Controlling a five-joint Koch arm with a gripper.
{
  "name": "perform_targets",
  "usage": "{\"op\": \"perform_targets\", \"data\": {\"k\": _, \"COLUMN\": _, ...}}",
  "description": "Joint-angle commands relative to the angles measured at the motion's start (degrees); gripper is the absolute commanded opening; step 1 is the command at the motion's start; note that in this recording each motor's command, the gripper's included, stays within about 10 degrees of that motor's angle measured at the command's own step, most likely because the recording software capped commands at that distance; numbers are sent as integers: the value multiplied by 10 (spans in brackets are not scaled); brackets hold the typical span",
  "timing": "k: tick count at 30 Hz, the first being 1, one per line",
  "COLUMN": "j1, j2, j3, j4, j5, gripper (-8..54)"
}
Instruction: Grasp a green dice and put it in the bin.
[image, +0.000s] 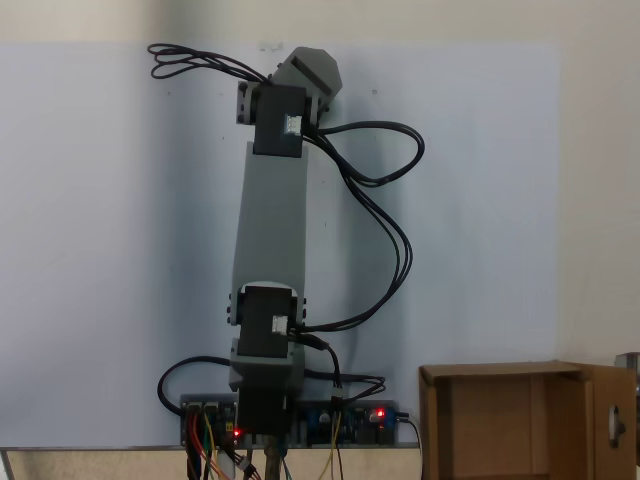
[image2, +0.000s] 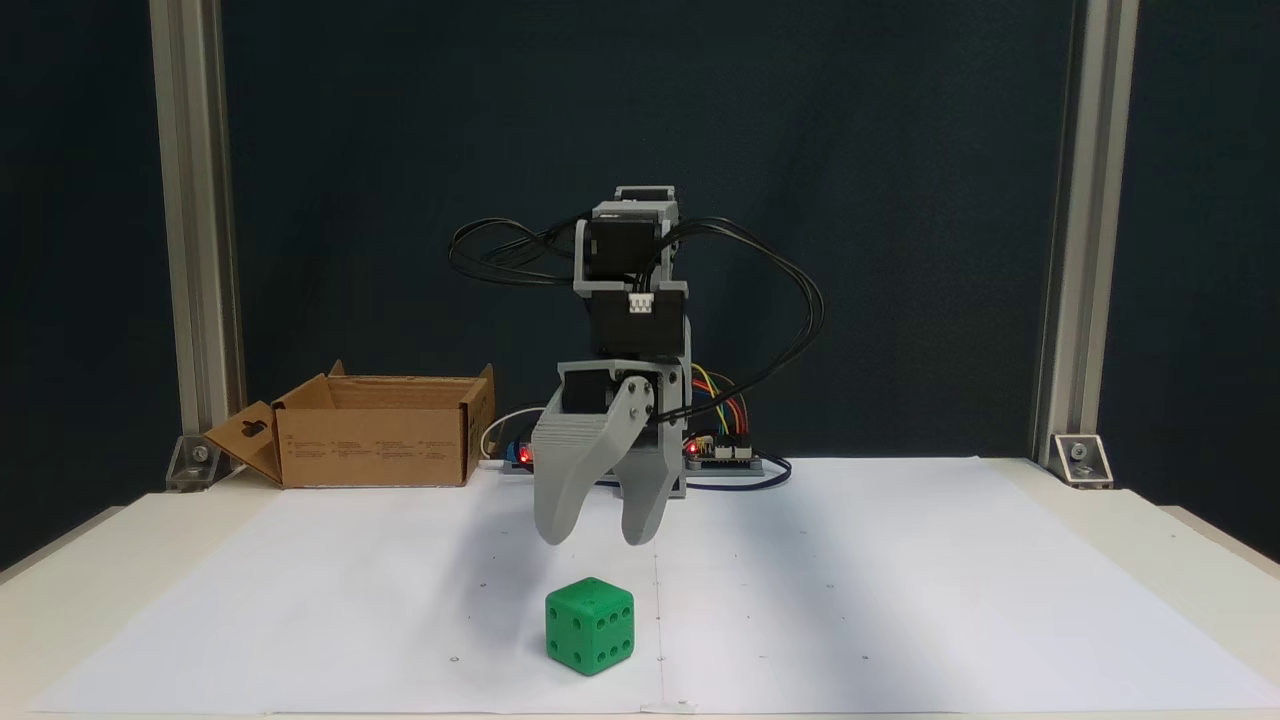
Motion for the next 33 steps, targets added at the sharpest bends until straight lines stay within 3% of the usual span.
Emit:
{"op": "perform_targets", "data": {"k": 1, "j1": 1, "j2": 0, "j3": -40, "j4": -18, "j5": 23, "gripper": 408}}
{"op": "perform_targets", "data": {"k": 22, "j1": 10, "j2": -72, "j3": -40, "j4": -62, "j5": 23, "gripper": 405}}
{"op": "perform_targets", "data": {"k": 26, "j1": 12, "j2": -76, "j3": -39, "j4": -62, "j5": 23, "gripper": 365}}
{"op": "perform_targets", "data": {"k": 33, "j1": 16, "j2": -83, "j3": -39, "j4": -65, "j5": 23, "gripper": 364}}
